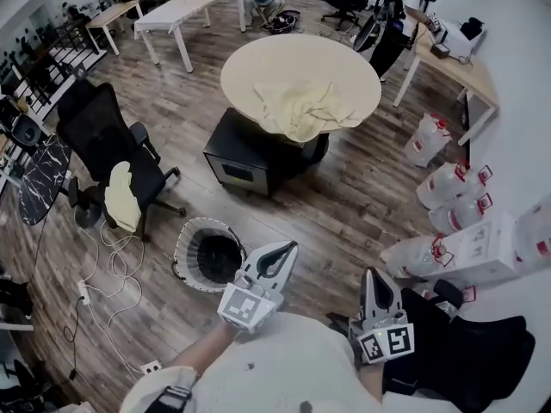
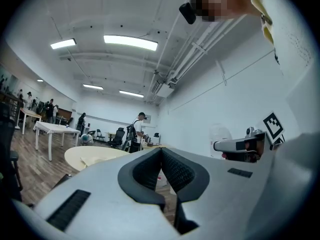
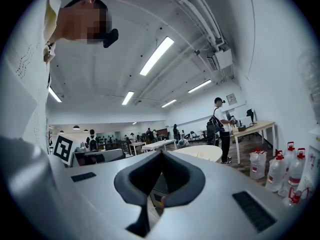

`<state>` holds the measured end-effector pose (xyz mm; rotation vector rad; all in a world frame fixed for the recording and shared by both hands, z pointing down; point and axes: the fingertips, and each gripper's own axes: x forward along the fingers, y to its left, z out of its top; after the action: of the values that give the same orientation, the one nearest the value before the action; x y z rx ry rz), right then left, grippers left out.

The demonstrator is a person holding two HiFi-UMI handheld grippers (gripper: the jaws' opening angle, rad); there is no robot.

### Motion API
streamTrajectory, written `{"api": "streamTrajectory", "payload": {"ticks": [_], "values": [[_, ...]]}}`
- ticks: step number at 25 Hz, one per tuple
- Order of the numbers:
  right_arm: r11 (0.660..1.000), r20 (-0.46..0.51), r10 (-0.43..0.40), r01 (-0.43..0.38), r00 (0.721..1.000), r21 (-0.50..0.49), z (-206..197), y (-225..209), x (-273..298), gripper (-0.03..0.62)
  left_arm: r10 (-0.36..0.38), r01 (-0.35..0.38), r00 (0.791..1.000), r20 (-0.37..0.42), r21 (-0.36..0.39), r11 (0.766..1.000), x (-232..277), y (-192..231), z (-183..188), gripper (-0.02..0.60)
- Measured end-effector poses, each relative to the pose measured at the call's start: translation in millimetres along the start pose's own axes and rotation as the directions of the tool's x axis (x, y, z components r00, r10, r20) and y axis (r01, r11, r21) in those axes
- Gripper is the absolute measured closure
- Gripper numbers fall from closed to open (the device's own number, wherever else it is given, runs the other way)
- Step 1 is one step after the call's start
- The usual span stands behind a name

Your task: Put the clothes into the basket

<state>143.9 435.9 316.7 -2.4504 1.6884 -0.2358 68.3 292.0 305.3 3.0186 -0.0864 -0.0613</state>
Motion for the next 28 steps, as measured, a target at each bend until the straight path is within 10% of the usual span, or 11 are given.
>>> {"api": "streamTrajectory", "payload": {"ticks": [28], "values": [[1.000,-0.027,-0.027,0.027,0.999,-0.003,1,10,242,0.585,0.012,-0.012,1.000,0.014,0.000,1.000,67,231,12,0.561]]}}
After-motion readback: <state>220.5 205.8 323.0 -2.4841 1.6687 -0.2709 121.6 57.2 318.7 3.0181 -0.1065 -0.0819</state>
